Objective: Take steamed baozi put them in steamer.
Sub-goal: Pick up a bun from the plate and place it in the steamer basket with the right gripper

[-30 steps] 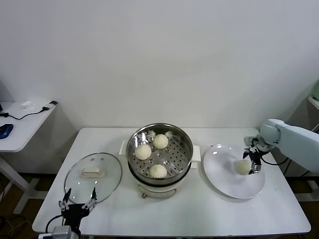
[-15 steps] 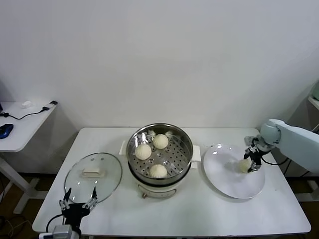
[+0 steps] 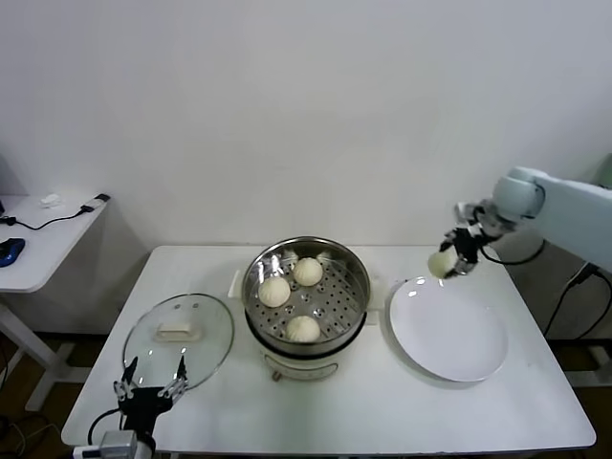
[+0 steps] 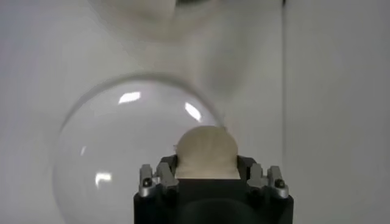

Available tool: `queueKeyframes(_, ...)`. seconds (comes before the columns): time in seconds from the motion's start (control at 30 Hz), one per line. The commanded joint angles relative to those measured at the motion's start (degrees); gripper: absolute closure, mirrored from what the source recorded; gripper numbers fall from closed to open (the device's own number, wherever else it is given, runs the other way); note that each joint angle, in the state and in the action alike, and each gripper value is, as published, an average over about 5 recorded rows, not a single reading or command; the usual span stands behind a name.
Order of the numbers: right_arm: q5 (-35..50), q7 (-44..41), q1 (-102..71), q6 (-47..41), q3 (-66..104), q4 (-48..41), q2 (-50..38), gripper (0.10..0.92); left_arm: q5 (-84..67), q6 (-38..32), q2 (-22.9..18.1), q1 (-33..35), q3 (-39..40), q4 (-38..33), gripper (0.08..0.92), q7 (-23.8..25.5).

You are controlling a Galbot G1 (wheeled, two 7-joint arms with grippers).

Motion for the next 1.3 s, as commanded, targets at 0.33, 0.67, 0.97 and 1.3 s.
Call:
queueKeyframes(0.33, 24.6, 10.1, 9.3, -10.9, -6.5, 16.2, 17.1, 0.375, -0.1, -0.2, -0.3, 1.0, 0.2, -1.2, 0.177, -0.2)
queueKeyframes(0.67, 21.9, 11.5, 6.3, -11.7, -10.6, 13.1, 21.5, 0.380, 0.2, -0.2, -0.4, 1.2, 0.6, -1.4, 0.177, -0.2)
queueKeyframes(0.97, 19.5, 12.8, 4.6, -12.4, -13.4, 11.0, 21.6, 0.372, 0.1, -0.1, -0.3, 1.4, 0.8, -1.6, 0.177, -0.1)
queueKeyframes(1.3, 20.0, 14.9, 2.3, -13.1, -12.5, 10.2, 21.8, 0.333, 0.0, -0.2, -0.3, 1.3, 0.7, -1.9, 0.177, -0.1)
